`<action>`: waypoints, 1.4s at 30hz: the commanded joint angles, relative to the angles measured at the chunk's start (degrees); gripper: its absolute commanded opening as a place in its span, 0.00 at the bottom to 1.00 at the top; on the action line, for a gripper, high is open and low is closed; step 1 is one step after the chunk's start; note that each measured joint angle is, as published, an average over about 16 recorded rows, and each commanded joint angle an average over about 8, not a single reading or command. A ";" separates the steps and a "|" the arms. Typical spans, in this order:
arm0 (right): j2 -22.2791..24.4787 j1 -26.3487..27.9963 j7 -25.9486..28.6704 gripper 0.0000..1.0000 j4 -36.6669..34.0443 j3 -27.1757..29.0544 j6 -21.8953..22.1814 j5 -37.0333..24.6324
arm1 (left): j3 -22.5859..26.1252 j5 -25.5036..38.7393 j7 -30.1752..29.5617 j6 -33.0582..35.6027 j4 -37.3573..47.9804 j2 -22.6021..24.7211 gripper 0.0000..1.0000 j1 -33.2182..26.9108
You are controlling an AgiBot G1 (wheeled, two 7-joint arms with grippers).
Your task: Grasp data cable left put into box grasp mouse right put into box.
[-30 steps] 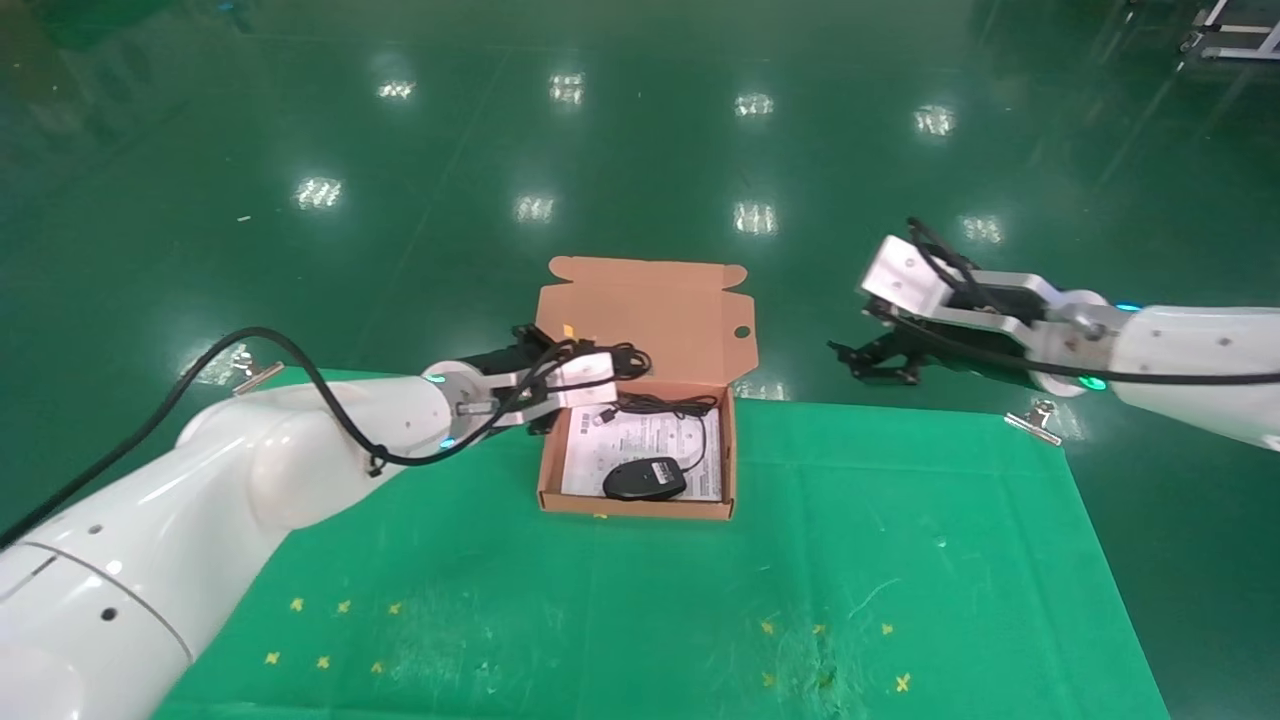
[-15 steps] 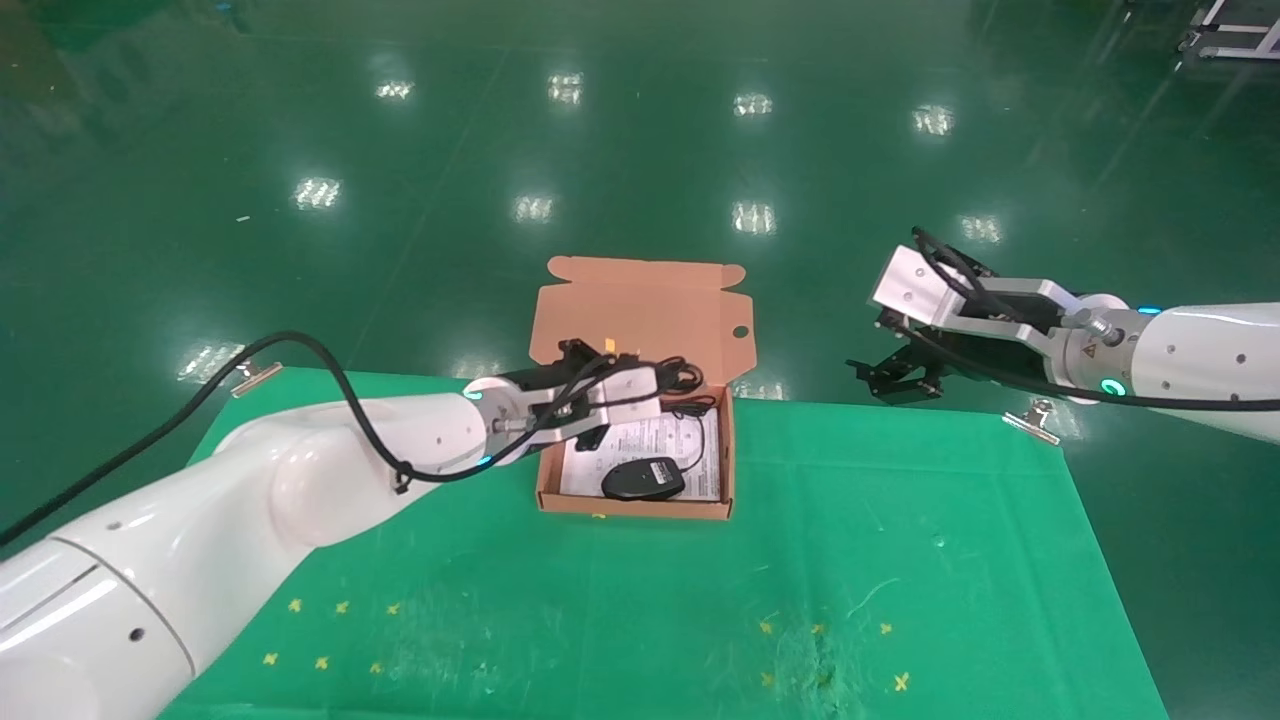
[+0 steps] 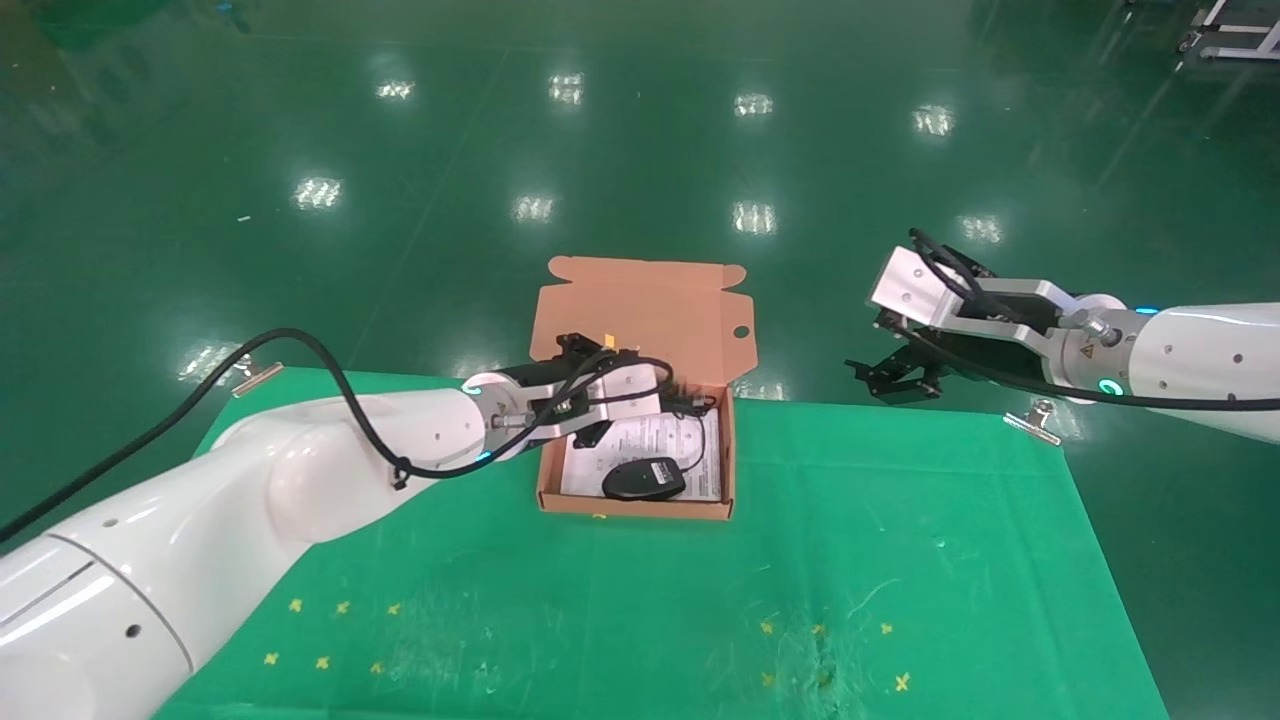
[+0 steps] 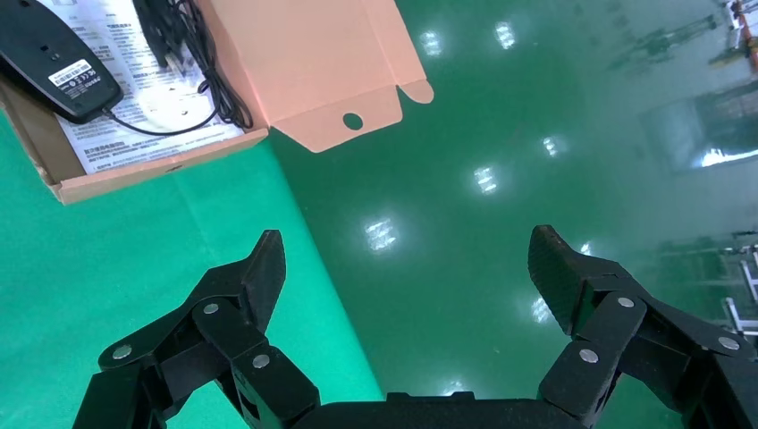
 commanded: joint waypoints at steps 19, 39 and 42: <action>-0.72 6.42 -5.46 1.00 1.45 3.11 -4.29 -0.68 | -5.11 -0.66 -6.33 1.70 5.05 -3.52 1.00 -8.55; 3.38 -8.22 -9.04 1.00 5.69 21.06 -21.11 17.27 | -20.16 -22.94 -3.66 22.91 -8.89 -16.91 1.00 3.26; 4.01 -10.49 -9.59 1.00 6.35 23.83 -23.71 20.05 | -22.47 -26.36 -3.26 26.16 -11.03 -18.97 1.00 5.07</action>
